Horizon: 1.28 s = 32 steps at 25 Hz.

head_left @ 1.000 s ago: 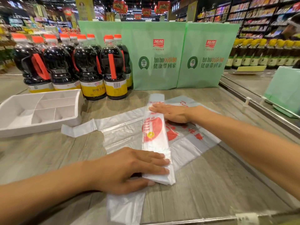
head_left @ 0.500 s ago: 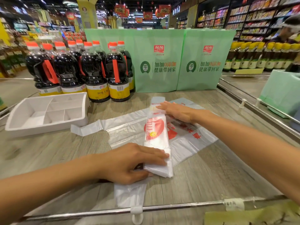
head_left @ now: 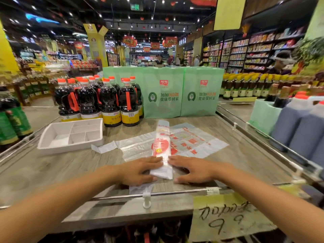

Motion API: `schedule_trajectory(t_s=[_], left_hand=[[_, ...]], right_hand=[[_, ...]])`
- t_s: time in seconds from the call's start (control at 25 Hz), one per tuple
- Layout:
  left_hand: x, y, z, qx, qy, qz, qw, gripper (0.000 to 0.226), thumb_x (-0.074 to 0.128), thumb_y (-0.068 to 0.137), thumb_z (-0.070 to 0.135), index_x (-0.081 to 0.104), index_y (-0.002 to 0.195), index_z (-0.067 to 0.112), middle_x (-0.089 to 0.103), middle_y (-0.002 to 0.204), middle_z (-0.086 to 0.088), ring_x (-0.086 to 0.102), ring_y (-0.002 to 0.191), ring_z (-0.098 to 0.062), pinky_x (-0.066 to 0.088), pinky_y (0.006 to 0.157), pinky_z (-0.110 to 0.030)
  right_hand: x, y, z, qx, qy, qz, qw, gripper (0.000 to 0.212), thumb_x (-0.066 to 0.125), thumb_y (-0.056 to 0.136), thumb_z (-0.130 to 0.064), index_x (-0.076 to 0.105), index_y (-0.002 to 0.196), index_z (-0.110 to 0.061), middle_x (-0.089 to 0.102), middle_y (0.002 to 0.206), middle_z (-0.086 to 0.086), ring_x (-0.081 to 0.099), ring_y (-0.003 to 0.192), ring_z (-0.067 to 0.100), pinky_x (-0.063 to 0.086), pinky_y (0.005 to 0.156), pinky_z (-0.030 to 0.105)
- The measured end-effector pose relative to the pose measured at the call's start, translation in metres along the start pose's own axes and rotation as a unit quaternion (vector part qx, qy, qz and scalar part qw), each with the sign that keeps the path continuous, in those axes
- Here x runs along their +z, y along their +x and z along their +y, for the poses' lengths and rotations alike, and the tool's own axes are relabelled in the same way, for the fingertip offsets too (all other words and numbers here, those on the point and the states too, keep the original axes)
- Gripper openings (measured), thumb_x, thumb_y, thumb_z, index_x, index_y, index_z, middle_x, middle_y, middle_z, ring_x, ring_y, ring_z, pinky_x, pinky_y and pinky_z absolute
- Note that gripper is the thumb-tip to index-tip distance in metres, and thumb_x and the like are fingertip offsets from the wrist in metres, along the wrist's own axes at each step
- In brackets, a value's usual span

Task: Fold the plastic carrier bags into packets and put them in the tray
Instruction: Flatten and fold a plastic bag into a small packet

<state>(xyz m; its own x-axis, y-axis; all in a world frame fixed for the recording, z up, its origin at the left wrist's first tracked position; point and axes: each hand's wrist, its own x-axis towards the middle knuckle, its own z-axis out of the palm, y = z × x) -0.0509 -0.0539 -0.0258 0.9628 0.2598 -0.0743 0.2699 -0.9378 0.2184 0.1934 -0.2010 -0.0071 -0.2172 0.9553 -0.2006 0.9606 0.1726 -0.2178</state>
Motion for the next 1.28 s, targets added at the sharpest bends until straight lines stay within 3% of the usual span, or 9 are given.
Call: schedule_trajectory(t_s=[0.24,0.36,0.48,0.6,0.84,0.96,1.08,1.2,1.28], left_hand=[[0.005,-0.003,-0.004,-0.030,0.025,-0.038,0.998,0.066,0.033,0.101,0.068,0.004,0.158,0.053,-0.007,0.169,0.016,-0.010,0.155,-0.008,-0.003,0.128,-0.044],[0.009,-0.003,-0.007,-0.039,-0.004,-0.018,0.999,0.074,0.035,0.097,0.073,0.007,0.160,0.046,0.000,0.169,0.016,-0.004,0.156,-0.006,0.000,0.128,-0.043],[0.008,-0.005,-0.009,-0.059,-0.058,0.022,0.996,0.083,0.046,0.091,0.075,0.021,0.161,0.037,0.018,0.168,0.012,0.015,0.154,-0.009,0.014,0.127,-0.040],[0.008,-0.005,-0.011,-0.037,-0.079,0.086,0.992,0.068,0.063,0.094,0.053,0.045,0.153,0.027,0.036,0.161,0.010,0.034,0.146,-0.005,0.027,0.122,-0.029],[0.006,0.000,-0.011,-0.006,-0.050,0.184,0.982,0.039,0.064,0.093,0.045,0.071,0.128,0.029,0.065,0.134,0.012,0.059,0.117,0.001,0.051,0.099,-0.026],[0.006,0.001,-0.008,0.026,-0.044,0.205,0.977,0.032,0.060,0.096,0.044,0.074,0.121,0.032,0.071,0.122,0.016,0.062,0.101,0.003,0.048,0.084,-0.013],[0.006,0.005,-0.008,0.029,-0.065,0.202,0.977,0.034,0.057,0.096,0.047,0.077,0.114,0.027,0.072,0.114,0.016,0.061,0.093,0.003,0.047,0.078,-0.014],[0.006,0.008,-0.005,0.022,-0.106,0.208,0.972,0.035,0.058,0.099,0.044,0.078,0.093,0.017,0.069,0.096,0.010,0.061,0.084,-0.006,0.049,0.071,-0.025],[0.005,0.010,-0.004,0.008,-0.129,0.208,0.970,0.031,0.062,0.100,0.036,0.075,0.079,0.016,0.061,0.084,0.015,0.058,0.076,-0.007,0.044,0.066,-0.022]], right_hand=[[0.004,-0.004,-0.008,0.014,-0.006,0.014,1.000,0.080,0.045,0.098,-0.066,0.014,0.163,-0.031,0.005,0.170,-0.013,0.006,0.155,0.007,0.003,0.119,0.022],[0.006,-0.003,-0.005,0.019,-0.001,0.016,1.000,0.080,0.044,0.098,-0.068,0.015,0.163,-0.033,0.006,0.170,-0.014,0.006,0.155,0.007,0.004,0.122,0.027],[0.007,-0.002,-0.003,0.024,0.013,0.022,0.999,0.080,0.047,0.096,-0.070,0.019,0.162,-0.034,0.010,0.169,-0.016,0.008,0.155,0.005,0.006,0.124,0.028],[0.007,-0.004,-0.004,0.024,0.007,0.046,0.999,0.081,0.050,0.093,-0.073,0.025,0.160,-0.035,0.017,0.167,-0.018,0.015,0.154,0.005,0.013,0.124,0.030],[0.004,-0.004,-0.005,0.023,-0.034,0.074,0.996,0.082,0.050,0.088,-0.078,0.036,0.156,-0.034,0.038,0.160,-0.015,0.039,0.143,0.010,0.035,0.117,0.036],[0.007,-0.002,-0.003,0.008,0.005,0.118,0.993,0.048,0.040,0.098,-0.069,0.062,0.121,-0.033,0.067,0.118,-0.011,0.060,0.102,0.008,0.052,0.092,0.038],[0.006,-0.002,-0.002,0.010,0.058,0.168,0.984,0.044,0.033,0.102,-0.063,0.062,0.088,-0.032,0.065,0.084,-0.011,0.057,0.075,0.007,0.048,0.073,0.032],[0.004,-0.004,-0.003,0.014,0.106,0.180,0.978,0.046,0.046,0.093,-0.068,0.068,0.118,-0.036,0.072,0.108,-0.016,0.062,0.090,-0.001,0.050,0.083,0.025],[0.004,-0.003,-0.002,0.003,0.130,0.177,0.976,0.046,0.063,0.090,-0.064,0.066,0.127,-0.036,0.071,0.117,-0.019,0.063,0.099,-0.005,0.050,0.088,0.021]])
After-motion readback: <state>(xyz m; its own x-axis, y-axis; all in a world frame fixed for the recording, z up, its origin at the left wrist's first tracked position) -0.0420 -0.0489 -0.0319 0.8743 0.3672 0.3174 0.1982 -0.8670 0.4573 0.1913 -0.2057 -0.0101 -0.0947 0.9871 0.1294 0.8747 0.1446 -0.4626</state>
